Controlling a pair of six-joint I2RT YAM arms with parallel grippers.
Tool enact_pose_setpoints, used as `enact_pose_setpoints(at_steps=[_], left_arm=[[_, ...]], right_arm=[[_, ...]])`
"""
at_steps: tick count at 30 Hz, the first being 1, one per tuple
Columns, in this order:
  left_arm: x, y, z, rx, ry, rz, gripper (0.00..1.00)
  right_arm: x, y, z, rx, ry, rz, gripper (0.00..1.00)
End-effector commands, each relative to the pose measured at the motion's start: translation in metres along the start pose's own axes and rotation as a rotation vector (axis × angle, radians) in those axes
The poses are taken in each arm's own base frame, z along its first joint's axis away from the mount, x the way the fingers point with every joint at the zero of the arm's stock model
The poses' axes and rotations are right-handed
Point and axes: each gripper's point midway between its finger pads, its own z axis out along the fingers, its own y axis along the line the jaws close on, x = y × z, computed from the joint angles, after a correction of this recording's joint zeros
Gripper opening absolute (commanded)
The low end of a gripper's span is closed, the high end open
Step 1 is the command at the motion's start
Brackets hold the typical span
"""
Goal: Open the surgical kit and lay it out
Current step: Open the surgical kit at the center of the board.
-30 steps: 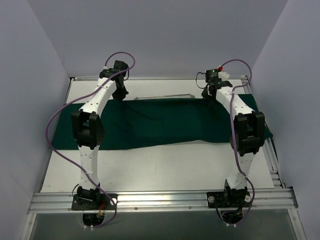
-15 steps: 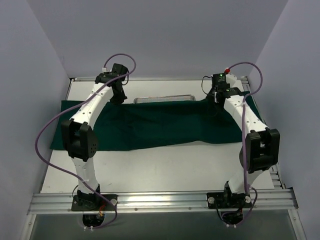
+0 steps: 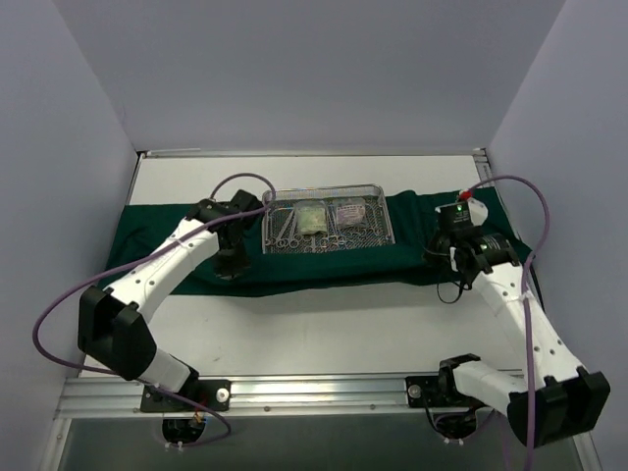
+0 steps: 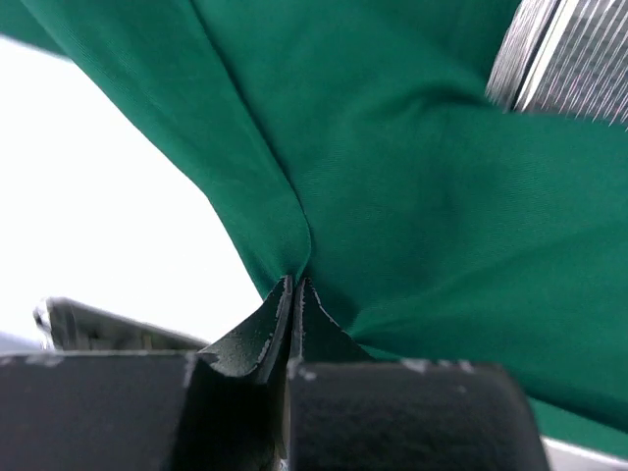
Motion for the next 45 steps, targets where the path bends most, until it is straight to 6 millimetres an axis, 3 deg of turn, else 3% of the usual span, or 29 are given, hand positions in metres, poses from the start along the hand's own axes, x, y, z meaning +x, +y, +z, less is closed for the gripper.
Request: enact_pose_setpoints(at_steps=[1,5,8,12,15,16,18,19,22,23,26,31,33,36,41,45], left_arm=[[0.062,0.011,-0.02,0.025,0.176,-0.033,0.02],[0.114,0.024,-0.039,0.051,0.296,-0.016,0.02],[0.147,0.036,-0.048,0.061,0.379,-0.014,0.05],[0.182,0.046,-0.054,0.092,0.484,-0.044,0.09],[0.197,0.049,-0.058,0.137,0.522,-0.062,0.17],[0.199,0.049,-0.059,0.148,0.528,-0.063,0.27],[0.201,0.048,-0.063,0.181,0.534,-0.061,0.43],[0.201,0.048,-0.065,0.193,0.533,-0.057,0.54],[0.194,0.042,-0.066,0.231,0.499,-0.04,0.71],[0.189,0.04,-0.065,0.238,0.472,-0.04,0.79],[0.156,0.029,-0.058,0.24,0.333,-0.046,0.88],[0.082,0.005,-0.043,0.239,0.176,-0.07,0.87],[0.055,-0.004,-0.027,0.224,0.13,-0.069,0.85],[0.012,-0.003,0.002,0.178,0.068,-0.127,0.82],[-0.057,0.005,0.055,0.133,0.008,-0.253,0.79],[-0.095,-0.003,0.08,0.106,-0.018,-0.241,0.79]], right_arm=[[0.055,-0.041,-0.035,0.066,0.172,-0.042,0.0],[0.087,-0.067,-0.073,0.068,0.25,-0.044,0.0],[0.111,-0.074,-0.099,0.013,0.312,-0.018,0.0],[0.137,-0.06,-0.118,-0.18,0.368,-0.022,0.08],[0.148,-0.053,-0.126,-0.264,0.401,-0.043,0.22],[0.147,-0.052,-0.127,-0.273,0.4,-0.048,0.34],[0.142,-0.053,-0.126,-0.262,0.383,-0.075,0.46],[0.138,-0.054,-0.125,-0.25,0.371,-0.082,0.5],[0.117,-0.047,-0.118,-0.247,0.298,-0.099,0.58],[0.112,-0.044,-0.116,-0.247,0.282,-0.097,0.58],[0.097,-0.033,-0.094,-0.225,0.253,-0.098,0.59],[0.062,-0.02,-0.052,-0.149,0.152,-0.125,0.6],[0.044,-0.023,-0.028,-0.053,0.105,-0.133,0.59],[0.026,-0.027,0.003,0.052,0.053,-0.111,0.56],[0.018,-0.03,0.055,0.134,0.057,-0.061,0.55],[-0.001,-0.033,0.09,0.19,0.011,-0.02,0.55]])
